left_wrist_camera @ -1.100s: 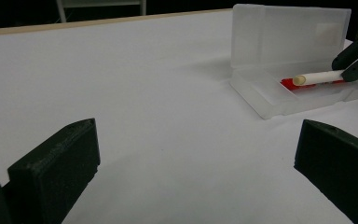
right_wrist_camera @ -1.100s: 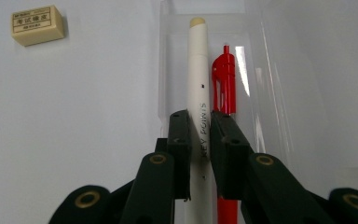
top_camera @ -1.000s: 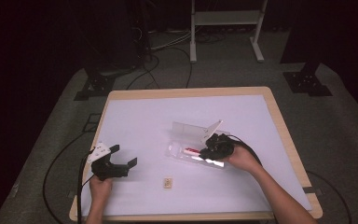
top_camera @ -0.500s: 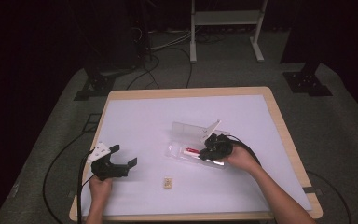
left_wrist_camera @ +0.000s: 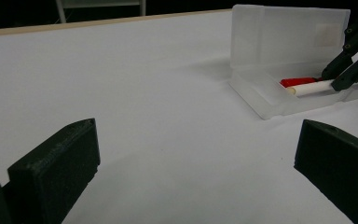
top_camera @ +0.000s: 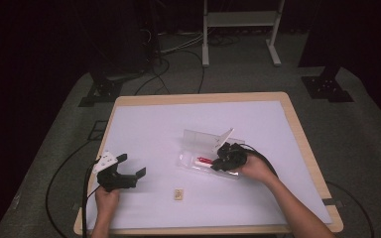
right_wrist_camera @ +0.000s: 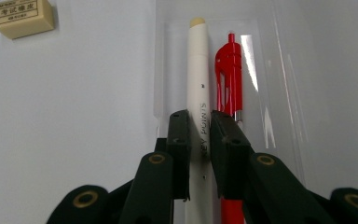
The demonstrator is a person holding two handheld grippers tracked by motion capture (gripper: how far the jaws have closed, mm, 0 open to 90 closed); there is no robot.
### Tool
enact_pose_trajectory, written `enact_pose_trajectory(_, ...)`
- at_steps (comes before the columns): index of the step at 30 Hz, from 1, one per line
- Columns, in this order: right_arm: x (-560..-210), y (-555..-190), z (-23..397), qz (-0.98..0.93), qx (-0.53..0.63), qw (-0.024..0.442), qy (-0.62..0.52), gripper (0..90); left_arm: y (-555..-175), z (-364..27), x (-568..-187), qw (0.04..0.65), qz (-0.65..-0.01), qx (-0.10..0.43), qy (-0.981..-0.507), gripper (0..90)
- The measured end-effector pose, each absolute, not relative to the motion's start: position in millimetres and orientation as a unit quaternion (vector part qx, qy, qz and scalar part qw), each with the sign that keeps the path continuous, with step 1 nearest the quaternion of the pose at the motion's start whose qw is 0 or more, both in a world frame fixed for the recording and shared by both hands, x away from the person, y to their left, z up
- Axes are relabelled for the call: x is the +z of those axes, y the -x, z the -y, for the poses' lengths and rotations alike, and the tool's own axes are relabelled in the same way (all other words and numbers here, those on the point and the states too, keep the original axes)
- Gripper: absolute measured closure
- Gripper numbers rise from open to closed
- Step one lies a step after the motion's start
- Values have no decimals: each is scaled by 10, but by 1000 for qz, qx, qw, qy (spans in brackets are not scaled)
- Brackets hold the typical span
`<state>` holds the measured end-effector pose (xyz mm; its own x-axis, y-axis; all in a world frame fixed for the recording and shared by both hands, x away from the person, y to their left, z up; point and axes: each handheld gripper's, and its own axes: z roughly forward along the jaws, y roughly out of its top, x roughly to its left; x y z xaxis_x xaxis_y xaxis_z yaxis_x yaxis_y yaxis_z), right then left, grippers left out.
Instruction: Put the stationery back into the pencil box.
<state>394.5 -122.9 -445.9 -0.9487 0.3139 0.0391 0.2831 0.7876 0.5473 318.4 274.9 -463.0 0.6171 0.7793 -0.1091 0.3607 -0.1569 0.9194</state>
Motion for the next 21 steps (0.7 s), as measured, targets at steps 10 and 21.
enact_pose_trajectory(10, -4460, -3946, 1230, -944, 287, 25, -160, 772, -3185, -2749, -4630, 520, -388, 201, -734, 0)
enact_pose_trajectory(21, -4457, -3940, 1263, -942, 293, 27, -161, 761, -3185, -2748, -4630, 520, -388, 201, -734, 0)
